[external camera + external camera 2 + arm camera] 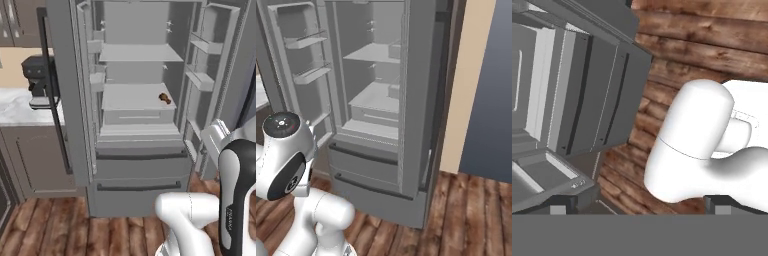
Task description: Gather the carrot and cucumber from the fridge and place them on a tray on the dining counter. Then gather the chicken drumsticks from the fridge and place them on the other tray.
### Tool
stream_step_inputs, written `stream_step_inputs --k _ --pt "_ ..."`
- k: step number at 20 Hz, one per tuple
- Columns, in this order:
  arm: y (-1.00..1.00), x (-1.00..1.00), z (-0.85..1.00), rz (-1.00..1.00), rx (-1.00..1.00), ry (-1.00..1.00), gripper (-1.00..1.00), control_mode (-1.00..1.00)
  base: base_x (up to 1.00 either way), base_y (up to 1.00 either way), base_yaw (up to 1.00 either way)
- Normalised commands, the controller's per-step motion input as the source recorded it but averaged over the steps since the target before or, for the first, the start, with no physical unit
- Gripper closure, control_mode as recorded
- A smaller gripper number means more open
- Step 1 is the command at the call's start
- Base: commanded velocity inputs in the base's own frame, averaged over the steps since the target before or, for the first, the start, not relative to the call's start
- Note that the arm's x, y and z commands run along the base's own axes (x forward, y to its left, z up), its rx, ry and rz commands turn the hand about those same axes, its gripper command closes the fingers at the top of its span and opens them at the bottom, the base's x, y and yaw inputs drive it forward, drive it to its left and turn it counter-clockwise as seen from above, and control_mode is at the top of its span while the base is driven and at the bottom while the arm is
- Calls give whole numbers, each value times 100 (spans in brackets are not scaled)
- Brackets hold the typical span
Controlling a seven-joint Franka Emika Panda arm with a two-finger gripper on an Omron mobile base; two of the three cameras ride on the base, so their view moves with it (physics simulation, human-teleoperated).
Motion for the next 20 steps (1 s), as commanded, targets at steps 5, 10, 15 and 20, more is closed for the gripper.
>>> stream_step_inputs --k 5,10,15,20 --pt "0 0 0 0 0 0 -100 100 50 28 -12" --pt "0 0 0 0 0 0 -100 100 55 42 -8" --pt "0 0 0 0 0 0 -100 100 53 27 -4" --pt "0 0 0 0 0 0 -100 100 54 0 0"
